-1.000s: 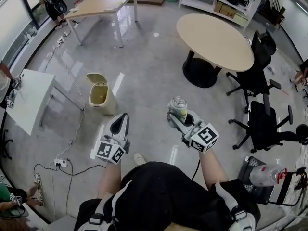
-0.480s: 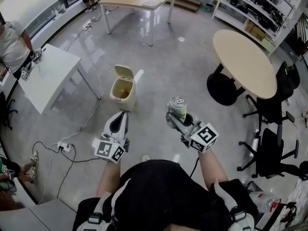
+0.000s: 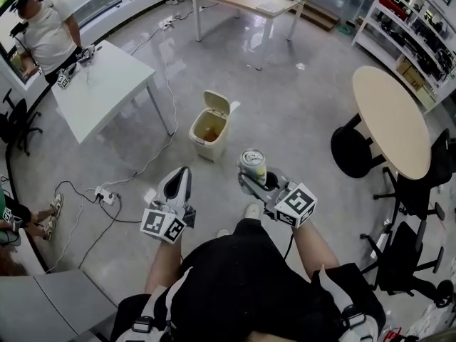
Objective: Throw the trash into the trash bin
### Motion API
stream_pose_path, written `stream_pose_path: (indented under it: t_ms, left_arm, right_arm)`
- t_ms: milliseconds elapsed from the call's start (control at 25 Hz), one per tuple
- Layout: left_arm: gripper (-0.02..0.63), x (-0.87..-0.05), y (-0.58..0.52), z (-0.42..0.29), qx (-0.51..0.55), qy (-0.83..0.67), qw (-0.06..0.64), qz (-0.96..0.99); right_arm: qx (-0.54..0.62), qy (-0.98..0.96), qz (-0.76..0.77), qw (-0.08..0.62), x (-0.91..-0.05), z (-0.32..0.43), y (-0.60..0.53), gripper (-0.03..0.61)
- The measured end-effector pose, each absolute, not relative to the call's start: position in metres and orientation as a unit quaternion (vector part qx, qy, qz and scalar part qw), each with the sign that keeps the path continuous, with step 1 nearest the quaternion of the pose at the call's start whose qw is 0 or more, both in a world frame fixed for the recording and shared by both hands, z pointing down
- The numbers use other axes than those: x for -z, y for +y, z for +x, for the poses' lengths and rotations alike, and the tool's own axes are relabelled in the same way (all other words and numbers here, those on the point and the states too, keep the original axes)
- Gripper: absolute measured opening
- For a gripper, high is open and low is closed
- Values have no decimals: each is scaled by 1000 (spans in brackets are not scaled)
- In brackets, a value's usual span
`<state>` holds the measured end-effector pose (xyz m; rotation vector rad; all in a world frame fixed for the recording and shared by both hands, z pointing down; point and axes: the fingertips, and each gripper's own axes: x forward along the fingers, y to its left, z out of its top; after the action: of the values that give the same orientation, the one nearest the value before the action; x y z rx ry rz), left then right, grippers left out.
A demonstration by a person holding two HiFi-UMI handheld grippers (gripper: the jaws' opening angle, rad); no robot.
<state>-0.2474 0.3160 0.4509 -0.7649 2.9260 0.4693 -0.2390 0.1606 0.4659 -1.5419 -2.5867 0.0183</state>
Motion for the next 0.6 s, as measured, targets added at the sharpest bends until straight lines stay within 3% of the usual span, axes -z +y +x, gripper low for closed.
stream_pose_path:
  t_ms: [600]
  left_arm:
    - [0,-438,354,-335,-119,979,45,-159]
  right_arm:
    - [-61,-798,-594,75,-465,-377,209,61]
